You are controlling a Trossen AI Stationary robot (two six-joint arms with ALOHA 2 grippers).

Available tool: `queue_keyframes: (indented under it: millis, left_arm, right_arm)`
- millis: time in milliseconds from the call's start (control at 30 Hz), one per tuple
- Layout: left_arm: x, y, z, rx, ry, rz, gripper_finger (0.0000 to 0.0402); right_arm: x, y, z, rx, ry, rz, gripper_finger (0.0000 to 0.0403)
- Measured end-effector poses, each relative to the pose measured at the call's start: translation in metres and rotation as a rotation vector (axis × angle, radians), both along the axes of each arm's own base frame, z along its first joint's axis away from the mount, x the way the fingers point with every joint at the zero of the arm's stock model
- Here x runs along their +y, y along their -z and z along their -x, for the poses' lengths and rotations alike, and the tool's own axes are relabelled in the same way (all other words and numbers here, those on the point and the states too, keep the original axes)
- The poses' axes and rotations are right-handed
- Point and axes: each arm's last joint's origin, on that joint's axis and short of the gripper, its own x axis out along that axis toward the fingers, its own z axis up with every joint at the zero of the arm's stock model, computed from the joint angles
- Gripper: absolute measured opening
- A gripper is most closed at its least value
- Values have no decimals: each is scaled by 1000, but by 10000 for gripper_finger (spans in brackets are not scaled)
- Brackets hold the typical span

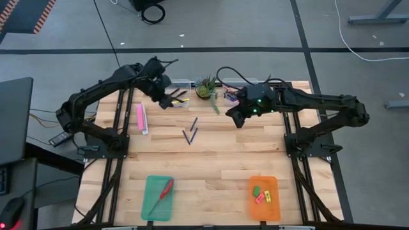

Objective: Sort crayons/erasers/pens/pencils in bins
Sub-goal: Move the left transparent bin to the center of the table

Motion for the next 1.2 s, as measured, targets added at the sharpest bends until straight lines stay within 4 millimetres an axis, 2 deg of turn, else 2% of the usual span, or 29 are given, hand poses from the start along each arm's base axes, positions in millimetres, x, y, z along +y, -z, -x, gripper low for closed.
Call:
queue_keyframes:
  millis: [100, 200, 367, 467, 533, 633, 733, 833, 967, 1200]
  left_arm:
    - [-7, 0, 1, 32, 69, -47, 118]
    - [-4, 2, 4, 113, 54, -129, 115]
    - [13, 25, -1, 218, 21, -56, 119]
    - [14, 37, -8, 293, 130, -33, 126]
    - [15, 40, -14, 343, 215, -86, 130]
    - [16, 35, -23, 406, 349, -256, 136]
    - [23, 33, -36, 448, 376, -358, 138]
    - [36, 37, -49, 445, 369, -329, 136]
    - [45, 53, -65, 448, 397, -257, 139]
    - [44, 75, -81, 473, 472, -216, 165]
  right_arm:
    - [4, 1, 3, 24, -7, -7, 93]
    - [4, 3, 0, 32, -31, 20, 93]
    - [2, 5, -12, 5, -62, 72, 93]
    - [1, 7, -21, -29, -71, 90, 94]
    - [0, 9, -26, -35, -74, 96, 94]
    - [0, 13, -30, -24, -74, 93, 94]
    - [-1, 16, -32, -15, -73, 88, 94]
    - [-1, 16, -33, -12, -73, 86, 94]
    - [-1, 17, -33, -12, -74, 84, 94]
    - [2, 17, -33, -11, -68, 60, 95]
